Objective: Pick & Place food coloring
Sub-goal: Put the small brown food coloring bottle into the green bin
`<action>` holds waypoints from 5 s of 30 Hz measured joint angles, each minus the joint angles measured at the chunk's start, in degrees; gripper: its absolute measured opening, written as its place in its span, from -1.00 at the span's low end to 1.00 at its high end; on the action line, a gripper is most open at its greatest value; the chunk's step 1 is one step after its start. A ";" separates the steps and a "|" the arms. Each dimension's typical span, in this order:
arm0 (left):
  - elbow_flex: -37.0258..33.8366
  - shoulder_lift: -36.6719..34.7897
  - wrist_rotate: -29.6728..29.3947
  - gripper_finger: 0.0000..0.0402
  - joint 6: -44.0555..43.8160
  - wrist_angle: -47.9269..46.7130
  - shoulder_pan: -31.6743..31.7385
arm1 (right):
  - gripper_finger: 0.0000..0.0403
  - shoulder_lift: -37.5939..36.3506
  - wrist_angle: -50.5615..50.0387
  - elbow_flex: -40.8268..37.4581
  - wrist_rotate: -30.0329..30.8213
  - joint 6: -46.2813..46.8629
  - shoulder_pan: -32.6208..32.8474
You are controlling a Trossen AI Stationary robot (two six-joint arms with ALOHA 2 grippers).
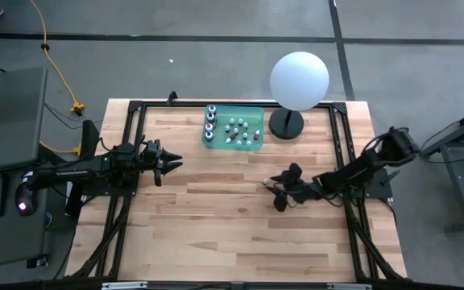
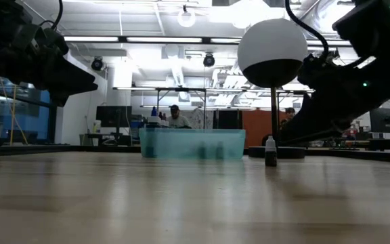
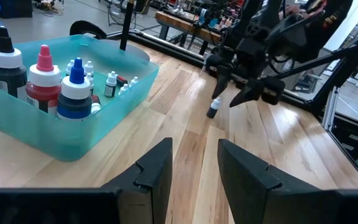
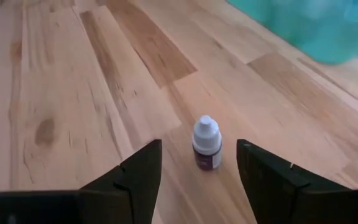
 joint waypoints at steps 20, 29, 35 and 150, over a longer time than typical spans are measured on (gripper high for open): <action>0.00 0.00 0.00 -0.37 -0.01 0.00 0.01 | -0.02 1.96 2.13 0.96 -7.37 -3.98 -6.41; 0.00 0.00 0.00 -0.37 -0.01 0.00 0.01 | -0.13 1.96 1.52 0.96 -8.34 -3.98 -6.72; 0.00 0.00 0.00 -0.37 0.00 0.00 0.02 | -0.36 1.96 1.46 0.97 -9.29 -3.98 -6.70; 0.00 -0.02 -0.02 -0.37 -0.01 0.00 0.00 | -0.83 38.90 -59.57 79.62 -26.39 -2.39 -38.24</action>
